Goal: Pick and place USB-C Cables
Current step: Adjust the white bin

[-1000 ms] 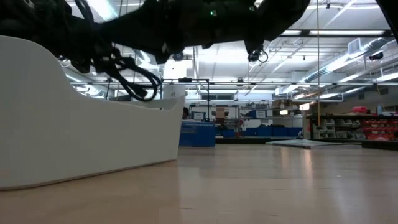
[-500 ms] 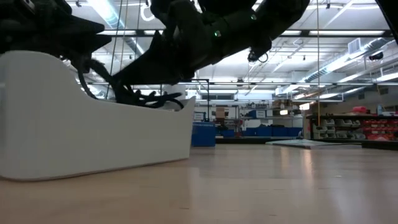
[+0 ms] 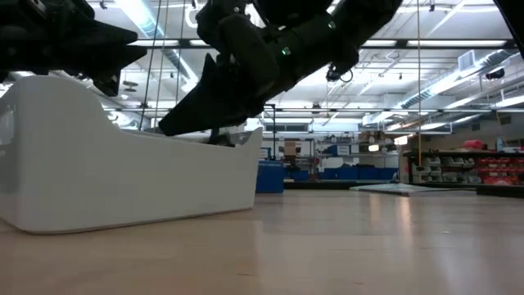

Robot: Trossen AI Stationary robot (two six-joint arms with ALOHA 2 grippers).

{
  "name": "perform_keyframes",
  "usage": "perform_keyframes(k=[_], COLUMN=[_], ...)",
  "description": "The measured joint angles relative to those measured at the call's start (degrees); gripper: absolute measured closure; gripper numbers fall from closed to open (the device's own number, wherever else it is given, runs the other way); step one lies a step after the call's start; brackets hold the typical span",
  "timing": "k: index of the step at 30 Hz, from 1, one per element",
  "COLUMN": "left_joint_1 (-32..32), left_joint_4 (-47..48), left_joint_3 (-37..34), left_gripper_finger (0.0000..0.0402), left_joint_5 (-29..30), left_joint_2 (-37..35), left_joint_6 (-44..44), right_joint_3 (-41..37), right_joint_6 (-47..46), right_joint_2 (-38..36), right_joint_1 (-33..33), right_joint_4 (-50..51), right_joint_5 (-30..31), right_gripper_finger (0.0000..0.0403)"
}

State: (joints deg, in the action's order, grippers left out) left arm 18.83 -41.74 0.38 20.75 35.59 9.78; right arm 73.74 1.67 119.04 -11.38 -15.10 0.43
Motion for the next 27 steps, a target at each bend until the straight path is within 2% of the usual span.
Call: perform_keyframes(k=[4,7,10,14,18,21,27], left_joint_1=[-0.02,-0.02,-0.02,0.00,0.00,-0.01,0.00], left_joint_4=[0.00,0.00,0.00,0.04,0.04,0.04,0.02], left_joint_3=[0.00,0.02,0.00,0.00,0.01,0.02,0.00], left_gripper_finger=[0.0269,0.0269,0.0269,0.0269,0.0269,0.0269,0.0269], left_joint_5=[0.00,0.00,0.00,0.00,0.01,0.01,0.00], left_joint_2=[0.02,0.01,0.02,0.00,0.01,0.00,0.02], left_joint_6=[0.00,0.00,0.00,0.00,0.00,0.00,0.00], right_joint_3=[4.13,8.46,13.75,20.66,24.11,24.58,24.56], right_joint_6=[-0.44,1.30,2.95,1.83,-0.82,-1.97,-4.49], right_joint_2=[0.02,-0.14,-0.54,-0.57,-0.57,-0.57,-0.11], right_joint_1=[0.00,-0.26,-0.85,-1.31,-2.13,-3.11,-2.48], right_joint_4=[8.08,14.31,20.82,35.52,47.06,51.04,53.90], right_joint_5=[0.10,3.07,9.44,18.54,26.23,30.88,31.56], right_gripper_finger=[0.0298,0.0296,0.0297,0.0298,0.0298,0.0298,0.0298])
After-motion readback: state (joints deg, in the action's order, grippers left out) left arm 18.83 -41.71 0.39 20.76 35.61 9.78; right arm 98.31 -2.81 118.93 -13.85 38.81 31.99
